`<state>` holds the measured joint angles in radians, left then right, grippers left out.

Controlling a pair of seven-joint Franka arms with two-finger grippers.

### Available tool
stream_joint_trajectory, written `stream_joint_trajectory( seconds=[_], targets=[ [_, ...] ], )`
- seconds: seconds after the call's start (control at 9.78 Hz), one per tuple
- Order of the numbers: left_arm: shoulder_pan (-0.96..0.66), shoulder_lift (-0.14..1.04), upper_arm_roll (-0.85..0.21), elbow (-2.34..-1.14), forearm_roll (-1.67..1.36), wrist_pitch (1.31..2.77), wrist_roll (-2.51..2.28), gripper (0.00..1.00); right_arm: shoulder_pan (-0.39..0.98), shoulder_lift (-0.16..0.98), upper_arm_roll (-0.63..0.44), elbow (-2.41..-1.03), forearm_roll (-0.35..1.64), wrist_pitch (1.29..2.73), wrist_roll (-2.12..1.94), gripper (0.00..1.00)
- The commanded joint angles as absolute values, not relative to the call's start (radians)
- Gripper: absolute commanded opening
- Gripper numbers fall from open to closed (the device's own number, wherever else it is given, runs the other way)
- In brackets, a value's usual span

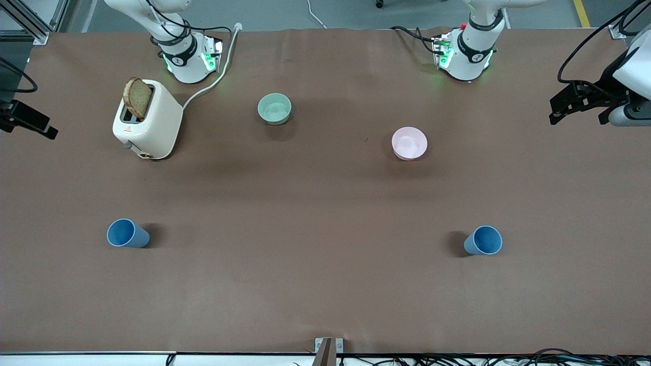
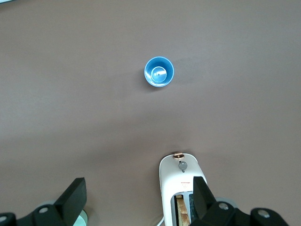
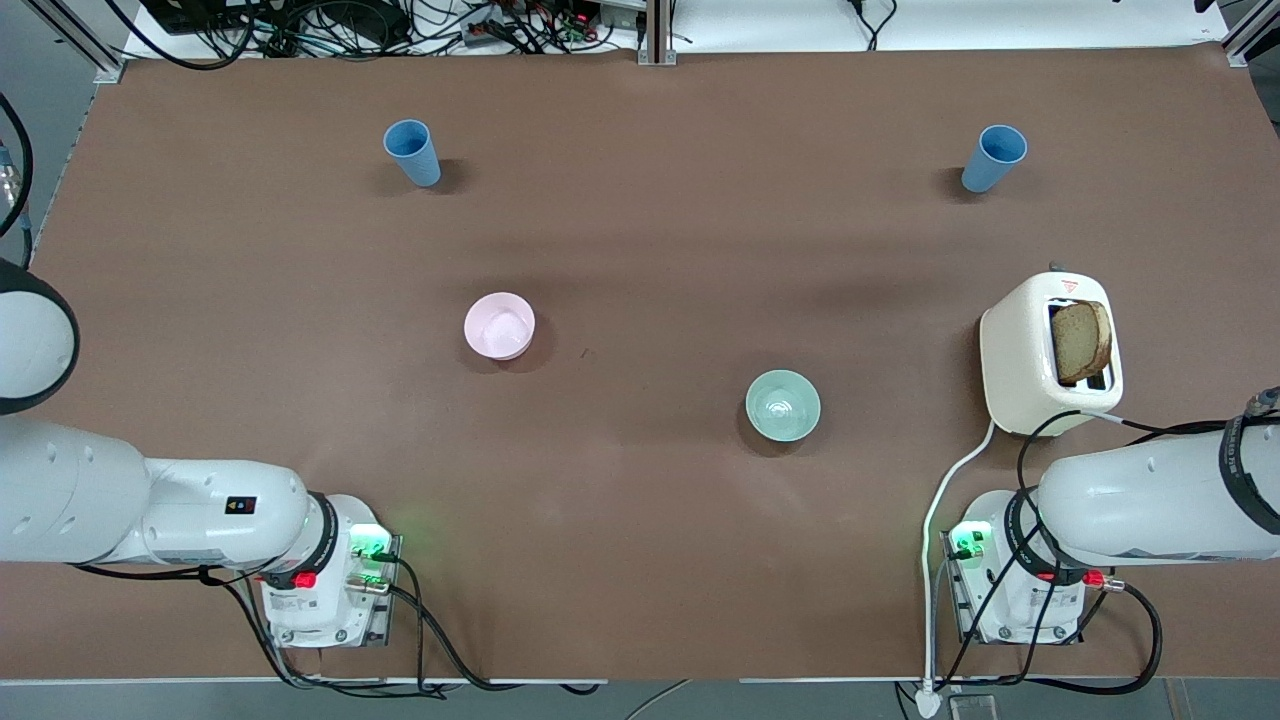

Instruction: Stack blue cups with both arms

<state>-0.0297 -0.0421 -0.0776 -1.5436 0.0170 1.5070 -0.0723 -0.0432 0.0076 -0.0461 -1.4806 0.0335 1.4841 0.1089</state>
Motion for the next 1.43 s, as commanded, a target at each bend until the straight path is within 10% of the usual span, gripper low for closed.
stream_joint_trajectory(
  seconds=[0.0,0.61,1.33],
  targets=[
    [-0.029,-0.012,-0.081,-1.525,0.035,1.503,-0.071,1.0,-0.043,-0.005,-0.04,-1.488,0.008,1.451,0.05,1.0],
    [-0.008,0.009,-0.064,-1.514,0.037,1.457,-0.078,1.0,-0.058,0.084,-0.046,-1.463,-0.02,1.475,-0.02,1.0],
    [0.018,0.404,-0.066,-1.519,0.035,1.903,-0.195,1.0,-0.118,0.454,-0.046,-1.555,-0.015,2.042,-0.201,1.0]
  ],
)
